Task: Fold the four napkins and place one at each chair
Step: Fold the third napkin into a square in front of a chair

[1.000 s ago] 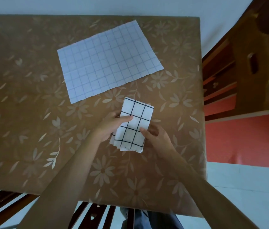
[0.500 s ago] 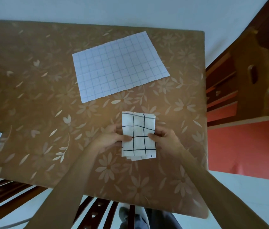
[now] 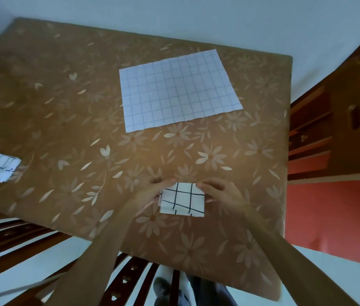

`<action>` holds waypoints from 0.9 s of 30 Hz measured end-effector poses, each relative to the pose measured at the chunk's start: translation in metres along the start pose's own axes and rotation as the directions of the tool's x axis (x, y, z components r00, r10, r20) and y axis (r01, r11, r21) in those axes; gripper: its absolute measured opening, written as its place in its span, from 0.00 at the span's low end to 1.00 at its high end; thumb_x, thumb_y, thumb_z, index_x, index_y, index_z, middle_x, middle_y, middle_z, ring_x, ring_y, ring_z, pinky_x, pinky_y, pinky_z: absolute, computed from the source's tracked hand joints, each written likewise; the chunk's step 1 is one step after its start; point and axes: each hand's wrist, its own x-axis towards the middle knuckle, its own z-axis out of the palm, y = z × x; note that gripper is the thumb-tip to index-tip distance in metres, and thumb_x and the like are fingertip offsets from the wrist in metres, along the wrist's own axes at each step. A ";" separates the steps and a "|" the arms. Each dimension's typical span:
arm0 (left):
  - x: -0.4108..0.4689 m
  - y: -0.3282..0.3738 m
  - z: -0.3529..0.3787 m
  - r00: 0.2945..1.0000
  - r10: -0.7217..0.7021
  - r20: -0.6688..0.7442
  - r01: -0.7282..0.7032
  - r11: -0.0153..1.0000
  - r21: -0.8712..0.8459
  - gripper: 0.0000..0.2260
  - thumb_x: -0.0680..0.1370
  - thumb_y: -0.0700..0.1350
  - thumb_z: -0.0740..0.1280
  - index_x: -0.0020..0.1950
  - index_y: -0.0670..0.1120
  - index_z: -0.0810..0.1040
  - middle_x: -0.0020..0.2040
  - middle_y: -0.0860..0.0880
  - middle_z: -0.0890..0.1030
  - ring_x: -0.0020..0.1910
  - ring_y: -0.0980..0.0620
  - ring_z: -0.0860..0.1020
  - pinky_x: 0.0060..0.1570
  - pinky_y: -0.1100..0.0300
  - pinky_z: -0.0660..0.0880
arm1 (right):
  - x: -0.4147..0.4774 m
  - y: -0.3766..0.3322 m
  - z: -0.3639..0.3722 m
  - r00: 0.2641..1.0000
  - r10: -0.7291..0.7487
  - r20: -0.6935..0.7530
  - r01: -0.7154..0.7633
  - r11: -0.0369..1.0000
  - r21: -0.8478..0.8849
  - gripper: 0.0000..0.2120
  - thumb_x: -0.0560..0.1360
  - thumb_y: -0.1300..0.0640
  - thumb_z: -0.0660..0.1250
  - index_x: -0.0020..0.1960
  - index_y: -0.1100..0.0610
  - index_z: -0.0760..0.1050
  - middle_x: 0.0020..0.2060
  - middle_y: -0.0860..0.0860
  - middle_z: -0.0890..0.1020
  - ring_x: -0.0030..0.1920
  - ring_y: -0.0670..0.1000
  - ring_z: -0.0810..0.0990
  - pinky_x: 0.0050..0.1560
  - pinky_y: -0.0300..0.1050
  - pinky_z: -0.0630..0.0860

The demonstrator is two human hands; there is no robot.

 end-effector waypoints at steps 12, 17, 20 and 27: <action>-0.035 -0.061 -0.027 0.979 0.173 -0.107 -0.109 0.891 0.440 0.26 0.71 0.41 0.77 0.66 0.52 0.73 0.48 0.52 0.80 0.48 0.52 0.80 0.46 0.60 0.77 | 0.031 0.006 0.079 0.993 -0.107 0.047 0.117 0.935 -0.335 0.15 0.76 0.59 0.70 0.61 0.53 0.75 0.49 0.44 0.82 0.48 0.42 0.80 0.49 0.38 0.77; -0.042 -0.088 -0.036 0.883 0.280 -0.377 -0.065 0.868 0.493 0.27 0.71 0.43 0.76 0.69 0.45 0.72 0.41 0.53 0.77 0.42 0.53 0.78 0.43 0.60 0.74 | 0.050 0.005 0.118 0.950 -0.290 0.120 0.302 0.741 -0.600 0.18 0.76 0.60 0.67 0.66 0.58 0.73 0.59 0.53 0.77 0.59 0.53 0.74 0.58 0.44 0.70; -0.042 -0.101 -0.035 0.810 0.359 -0.463 -0.035 0.818 0.573 0.27 0.73 0.46 0.75 0.70 0.46 0.70 0.45 0.52 0.77 0.48 0.48 0.79 0.46 0.61 0.72 | 0.052 0.008 0.132 0.845 -0.456 0.279 0.468 0.378 -0.799 0.26 0.73 0.62 0.71 0.69 0.59 0.71 0.68 0.56 0.73 0.68 0.57 0.70 0.67 0.49 0.66; -0.023 -0.132 -0.041 0.759 0.589 -0.279 0.020 0.406 0.914 0.40 0.73 0.55 0.73 0.79 0.47 0.57 0.71 0.42 0.70 0.67 0.42 0.72 0.57 0.48 0.77 | 0.035 0.061 0.146 0.767 -0.302 0.566 0.596 0.007 -0.803 0.28 0.80 0.45 0.55 0.72 0.62 0.69 0.74 0.58 0.68 0.76 0.55 0.62 0.77 0.52 0.53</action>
